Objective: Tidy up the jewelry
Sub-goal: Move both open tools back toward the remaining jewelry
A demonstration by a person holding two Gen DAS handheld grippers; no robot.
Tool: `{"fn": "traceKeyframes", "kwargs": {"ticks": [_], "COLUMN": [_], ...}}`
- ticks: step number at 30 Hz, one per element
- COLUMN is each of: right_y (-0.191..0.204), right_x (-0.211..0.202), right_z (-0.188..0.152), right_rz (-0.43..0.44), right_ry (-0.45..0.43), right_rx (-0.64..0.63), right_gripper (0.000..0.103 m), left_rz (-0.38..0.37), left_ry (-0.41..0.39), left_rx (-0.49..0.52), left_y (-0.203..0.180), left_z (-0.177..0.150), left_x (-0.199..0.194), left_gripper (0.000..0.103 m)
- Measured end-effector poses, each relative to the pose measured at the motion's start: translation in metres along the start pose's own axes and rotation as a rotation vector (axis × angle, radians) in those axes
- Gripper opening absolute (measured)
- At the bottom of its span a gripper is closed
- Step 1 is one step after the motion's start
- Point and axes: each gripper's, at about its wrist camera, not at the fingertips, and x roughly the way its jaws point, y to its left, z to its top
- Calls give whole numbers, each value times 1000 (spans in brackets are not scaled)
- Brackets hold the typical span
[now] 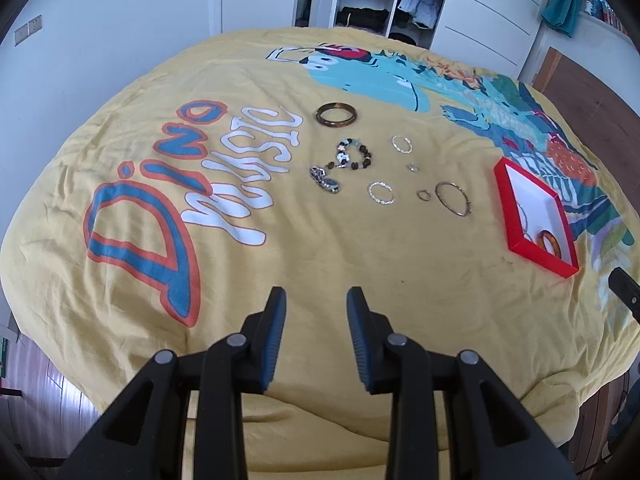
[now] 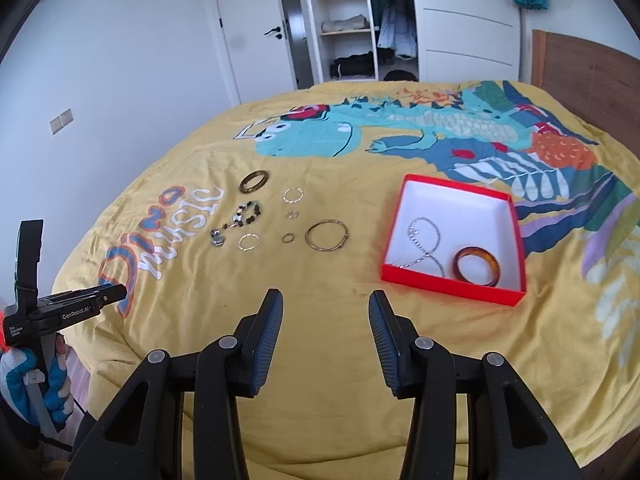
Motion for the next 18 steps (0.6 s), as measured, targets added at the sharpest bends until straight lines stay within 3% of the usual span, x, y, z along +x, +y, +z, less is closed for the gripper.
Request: {"fn": "traceKeyframes", "kwargs": {"ticks": [9,18], "right_y": [6,17], "right_x": [55,134], "right_z": [3,14], "right_rz": [81,146], "right_ry": [76,163], "right_rx": [1,-13], "right_gripper": [38,33], "left_rz": [-28,-51], "left_ry": [41,84], "left_rx": [-25,-50], "left_y": [1,-6], "left_z": [16,56], "left_x": [35,96], "left_gripper": [30,30]}}
